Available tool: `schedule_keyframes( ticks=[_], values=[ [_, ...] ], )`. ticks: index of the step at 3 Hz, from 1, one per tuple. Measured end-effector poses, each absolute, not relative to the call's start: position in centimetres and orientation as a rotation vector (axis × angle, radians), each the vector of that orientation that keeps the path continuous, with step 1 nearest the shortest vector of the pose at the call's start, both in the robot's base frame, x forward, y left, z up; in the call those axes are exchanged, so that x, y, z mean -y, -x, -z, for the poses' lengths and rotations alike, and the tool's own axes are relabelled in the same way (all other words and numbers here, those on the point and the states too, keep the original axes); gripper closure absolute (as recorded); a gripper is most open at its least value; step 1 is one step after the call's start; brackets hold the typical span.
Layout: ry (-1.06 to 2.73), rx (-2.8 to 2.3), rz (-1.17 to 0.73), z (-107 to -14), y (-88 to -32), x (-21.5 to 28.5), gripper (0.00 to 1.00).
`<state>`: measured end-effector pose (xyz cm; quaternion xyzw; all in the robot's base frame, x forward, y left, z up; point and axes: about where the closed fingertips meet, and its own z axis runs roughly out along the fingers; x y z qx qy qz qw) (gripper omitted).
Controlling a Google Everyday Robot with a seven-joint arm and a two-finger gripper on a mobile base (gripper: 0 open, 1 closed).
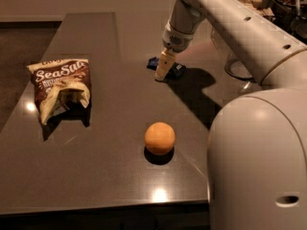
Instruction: Move rxbar blueberry near brown chip bag
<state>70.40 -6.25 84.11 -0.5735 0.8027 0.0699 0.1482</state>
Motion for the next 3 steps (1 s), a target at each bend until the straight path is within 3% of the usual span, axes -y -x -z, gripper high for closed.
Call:
schedule_keyframes(
  ticks=[1, 2, 3],
  values=[
    [1.661, -2.298, -0.228, -84.9, -70.4, 6.3, 0.70],
    [1.672, -2.241, -0.252, -86.8, -69.3, 4.8, 0.94],
    [1.711, -2.153, -0.315, -88.7, -66.8, 1.6, 1.00]
  ],
)
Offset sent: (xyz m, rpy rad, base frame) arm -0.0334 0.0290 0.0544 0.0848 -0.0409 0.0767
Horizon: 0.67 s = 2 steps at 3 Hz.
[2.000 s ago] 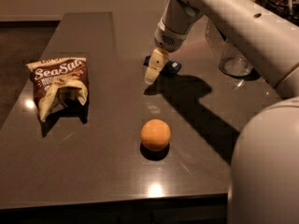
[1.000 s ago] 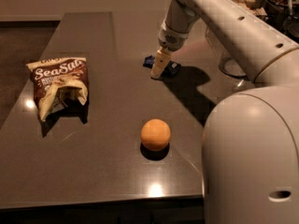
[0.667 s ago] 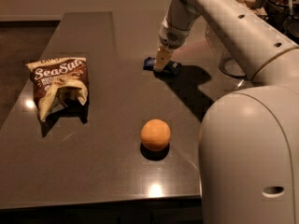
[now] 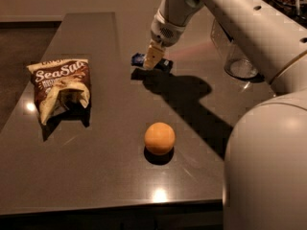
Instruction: Move rxbar blueberry near brown chip bag
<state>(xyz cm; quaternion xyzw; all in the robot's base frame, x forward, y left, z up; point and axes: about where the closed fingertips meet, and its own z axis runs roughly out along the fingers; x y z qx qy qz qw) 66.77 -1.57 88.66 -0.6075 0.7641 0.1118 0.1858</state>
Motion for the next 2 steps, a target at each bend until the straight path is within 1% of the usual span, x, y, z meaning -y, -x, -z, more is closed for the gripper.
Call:
schedule_keyframes(
  ticks=[1, 2],
  values=[
    [1.786, -2.057, -0.409, -89.4, -63.9, -3.2, 1.00],
    [1.850, -2.000, -0.477, -88.9, -62.5, -6.8, 1.00]
  ],
)
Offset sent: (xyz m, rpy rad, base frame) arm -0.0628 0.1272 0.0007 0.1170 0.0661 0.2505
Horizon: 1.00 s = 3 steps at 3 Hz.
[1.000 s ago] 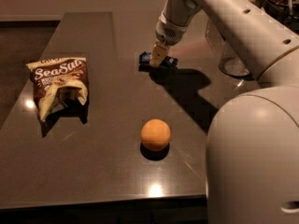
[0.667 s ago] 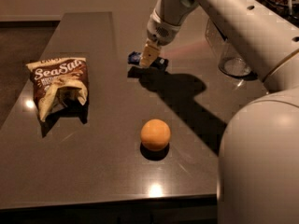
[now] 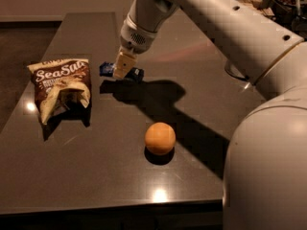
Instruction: Move rxbar blueberry near brown chip bag
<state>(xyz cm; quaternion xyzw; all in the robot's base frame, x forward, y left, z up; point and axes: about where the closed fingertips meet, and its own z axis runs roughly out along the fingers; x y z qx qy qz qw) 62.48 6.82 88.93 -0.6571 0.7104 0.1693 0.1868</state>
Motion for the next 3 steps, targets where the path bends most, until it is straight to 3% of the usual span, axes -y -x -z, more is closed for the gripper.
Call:
schedule_keyframes(
  ticks=[1, 3],
  values=[
    [1.885, -1.991, -0.501, -87.85, -62.23, -8.85, 0.82],
    [1.889, -1.989, -0.506, -87.48, -62.26, -9.24, 0.36]
  ],
)
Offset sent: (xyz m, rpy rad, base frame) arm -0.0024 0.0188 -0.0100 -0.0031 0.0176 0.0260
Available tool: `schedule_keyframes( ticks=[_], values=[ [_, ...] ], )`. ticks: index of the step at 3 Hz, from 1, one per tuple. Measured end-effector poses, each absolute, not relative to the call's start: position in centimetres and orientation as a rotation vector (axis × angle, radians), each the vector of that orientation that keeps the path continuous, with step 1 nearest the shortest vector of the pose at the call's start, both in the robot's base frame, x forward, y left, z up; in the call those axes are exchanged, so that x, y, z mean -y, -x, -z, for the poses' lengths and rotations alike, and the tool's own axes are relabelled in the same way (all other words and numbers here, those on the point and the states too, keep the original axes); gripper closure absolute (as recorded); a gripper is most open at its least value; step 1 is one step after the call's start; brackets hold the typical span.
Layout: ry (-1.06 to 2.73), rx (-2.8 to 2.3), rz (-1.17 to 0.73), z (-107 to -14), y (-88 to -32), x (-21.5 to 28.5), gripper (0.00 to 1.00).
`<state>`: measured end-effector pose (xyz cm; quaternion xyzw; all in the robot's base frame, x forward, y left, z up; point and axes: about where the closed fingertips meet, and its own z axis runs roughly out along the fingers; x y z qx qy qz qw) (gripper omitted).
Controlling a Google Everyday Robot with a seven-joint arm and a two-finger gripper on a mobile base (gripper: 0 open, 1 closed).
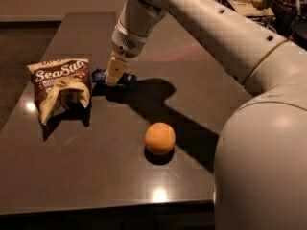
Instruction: Move rxbar blueberry near brown chip bag
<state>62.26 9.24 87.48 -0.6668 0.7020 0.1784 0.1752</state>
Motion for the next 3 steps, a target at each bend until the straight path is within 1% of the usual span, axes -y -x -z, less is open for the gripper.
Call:
schedule_keyframes(
  ticks=[1, 2, 3],
  values=[
    [1.892, -1.988, -0.508, -87.30, -62.27, -9.43, 0.13],
    [1.894, -1.988, -0.511, -87.11, -62.27, -9.60, 0.00],
    [1.894, -1.988, -0.511, -87.11, -62.27, -9.60, 0.00]
  ],
)
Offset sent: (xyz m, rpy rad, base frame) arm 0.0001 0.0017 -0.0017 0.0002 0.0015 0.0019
